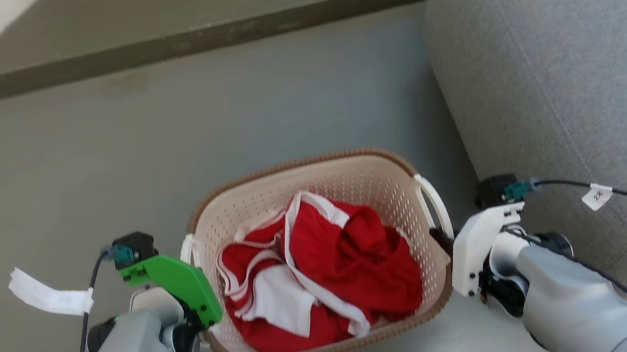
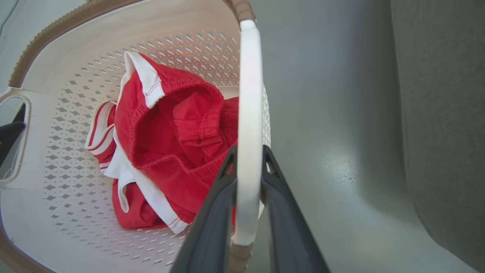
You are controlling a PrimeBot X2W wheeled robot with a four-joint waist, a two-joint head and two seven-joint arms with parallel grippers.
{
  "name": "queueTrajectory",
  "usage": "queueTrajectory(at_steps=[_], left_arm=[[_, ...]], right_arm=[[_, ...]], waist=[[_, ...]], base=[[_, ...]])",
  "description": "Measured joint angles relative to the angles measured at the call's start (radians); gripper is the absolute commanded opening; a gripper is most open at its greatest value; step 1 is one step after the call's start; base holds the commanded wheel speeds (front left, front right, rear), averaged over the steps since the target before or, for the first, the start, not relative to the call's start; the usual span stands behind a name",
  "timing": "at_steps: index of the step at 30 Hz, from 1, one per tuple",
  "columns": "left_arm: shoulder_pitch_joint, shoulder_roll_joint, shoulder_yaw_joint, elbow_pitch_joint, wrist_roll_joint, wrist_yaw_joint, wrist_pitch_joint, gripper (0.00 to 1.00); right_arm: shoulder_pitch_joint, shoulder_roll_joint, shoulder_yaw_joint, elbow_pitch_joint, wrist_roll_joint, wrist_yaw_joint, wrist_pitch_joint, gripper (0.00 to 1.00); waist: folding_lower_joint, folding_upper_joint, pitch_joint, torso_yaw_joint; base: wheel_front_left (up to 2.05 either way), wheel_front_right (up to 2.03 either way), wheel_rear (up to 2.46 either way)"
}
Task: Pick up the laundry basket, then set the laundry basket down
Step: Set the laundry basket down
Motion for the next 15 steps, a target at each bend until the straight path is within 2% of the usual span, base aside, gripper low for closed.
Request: queueTrajectory(at_steps=[15], left_arm=[[-0.154, 0.003, -0.007, -0.039, 0.035, 0.034, -0.107, 0.00]], right_arm=[[-0.158, -0.027, -0.007, -0.017, -0.026, 0.000, -0.106, 0.00]], waist=[[0.0001, 0.0000, 0.213, 0.009]], base=[[0.00, 0.00, 0.00]])
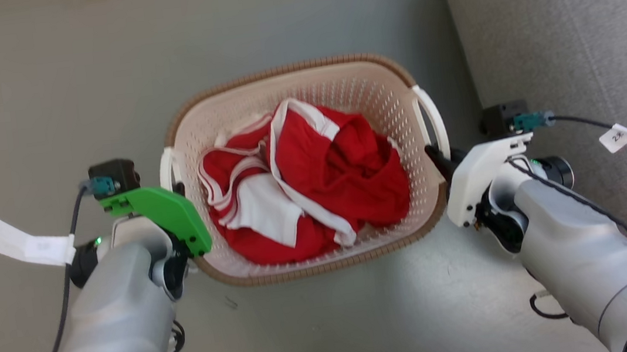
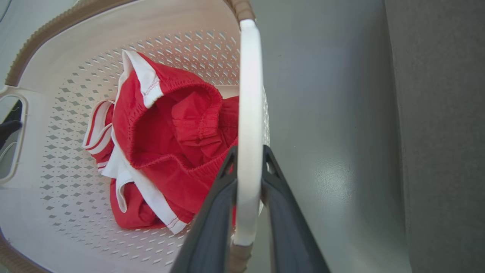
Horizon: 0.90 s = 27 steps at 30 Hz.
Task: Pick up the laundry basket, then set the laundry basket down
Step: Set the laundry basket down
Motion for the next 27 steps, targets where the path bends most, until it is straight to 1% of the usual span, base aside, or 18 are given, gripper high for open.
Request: queueTrajectory(at_steps=[10, 19, 27], left_arm=[[-0.111, 0.009, -0.001, -0.028, 0.033, 0.012, -0.076, 0.00], [-0.202, 0.015, -0.007, -0.043, 0.061, 0.031, -0.139, 0.00], [-0.225, 0.022, -0.013, -0.039, 0.071, 0.043, -0.167, 0.00]], right_arm=[[-0.109, -0.014, -0.007, -0.007, -0.011, -0.003, -0.065, 0.00], [-0.205, -0.027, -0.010, -0.011, -0.026, -0.006, -0.092, 0.00], [-0.242, -0.027, -0.009, -0.013, -0.052, -0.013, -0.111, 0.00]], waist=[[0.0000, 0.0000, 0.144, 0.011], [0.0000, 0.0000, 0.274, 0.019], [0.0000, 0.0000, 0.370, 0.025]], base=[[0.00, 0.00, 0.00], [0.00, 0.00, 0.00], [0.00, 0.00, 0.00]])
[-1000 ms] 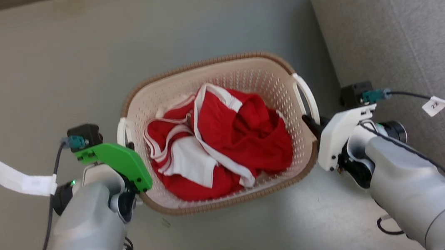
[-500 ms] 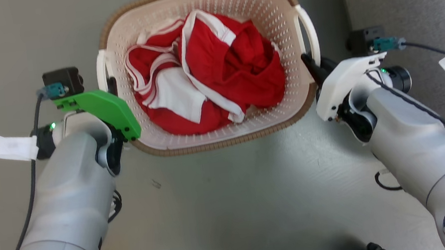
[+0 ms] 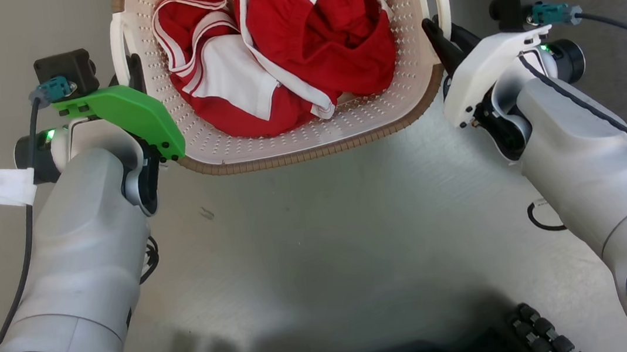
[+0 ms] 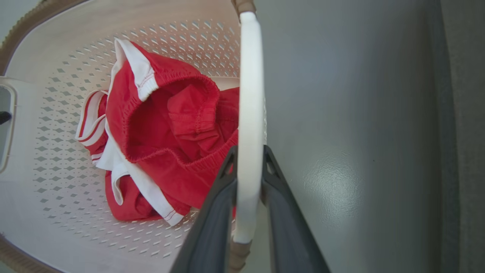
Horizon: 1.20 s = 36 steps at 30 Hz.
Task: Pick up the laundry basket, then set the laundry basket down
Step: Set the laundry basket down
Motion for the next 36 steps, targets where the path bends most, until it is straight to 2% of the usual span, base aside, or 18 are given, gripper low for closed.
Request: queueTrajectory(at_steps=[17, 36], left_arm=[[-0.053, -0.002, -0.020, 0.046, 0.026, -0.004, -0.011, 0.00], [-0.082, -0.013, -0.033, 0.084, 0.029, -0.027, 0.011, 0.00]], right_arm=[[-0.031, 0.013, -0.010, 0.027, -0.004, -0.009, -0.009, 0.00], [-0.055, 0.027, -0.022, 0.073, 0.010, -0.007, -0.009, 0.00]], waist=[[0.0000, 0.0000, 0.092, 0.001], [-0.0001, 0.0000, 0.132, -0.002]], base=[[0.00, 0.00, 0.00], [0.00, 0.00, 0.00]])
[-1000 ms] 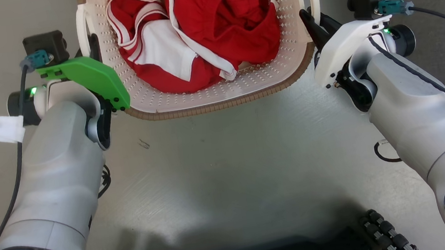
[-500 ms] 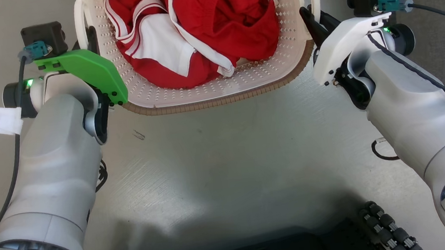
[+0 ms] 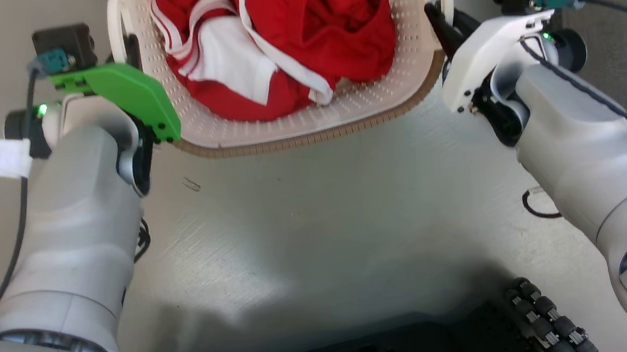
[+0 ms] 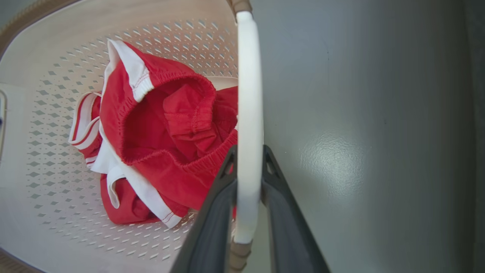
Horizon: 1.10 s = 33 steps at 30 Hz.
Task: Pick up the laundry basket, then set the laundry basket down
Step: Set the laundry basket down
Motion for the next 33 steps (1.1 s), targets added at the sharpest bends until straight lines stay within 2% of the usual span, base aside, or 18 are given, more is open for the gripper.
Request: queueTrajectory(at_steps=[28, 29, 30, 31, 32, 33], left_arm=[[-0.032, -0.005, 0.002, 0.019, 0.000, -0.009, -0.021, 0.00], [-0.033, -0.005, 0.003, 0.021, 0.000, -0.014, -0.021, 0.00], [-0.033, -0.005, 0.003, 0.023, -0.001, -0.019, -0.021, 0.20], [-0.033, -0.005, 0.005, 0.024, -0.002, -0.025, -0.021, 0.49], [-0.034, -0.004, 0.006, 0.025, -0.003, -0.027, -0.021, 0.49], [-0.035, 0.000, 0.005, 0.027, -0.003, -0.032, -0.021, 1.00]], right_arm=[[-0.033, -0.003, 0.004, 0.015, 0.000, 0.009, -0.015, 0.00], [-0.034, -0.003, 0.005, 0.016, 0.000, 0.009, -0.015, 0.29], [-0.034, -0.003, 0.006, 0.016, 0.000, 0.009, -0.015, 0.43], [-0.034, -0.003, 0.010, 0.016, -0.002, 0.009, -0.015, 0.43], [-0.034, -0.005, 0.014, 0.016, -0.005, 0.009, -0.015, 0.43], [-0.034, -0.009, 0.016, 0.017, -0.007, 0.009, -0.015, 1.00]], waist=[[0.0000, 0.0000, 0.025, 0.001], [0.0000, 0.0000, 0.025, 0.001], [-0.0001, 0.0000, 0.025, 0.001], [-0.0001, 0.0000, 0.024, 0.001], [0.0000, 0.0000, 0.024, 0.001], [0.0000, 0.0000, 0.024, 0.002]], base=[[0.00, 0.00, 0.00], [0.00, 0.00, 0.00], [0.00, 0.00, 0.00], [0.00, 0.00, 0.00], [0.00, 0.00, 0.00], [0.00, 0.00, 0.00]])
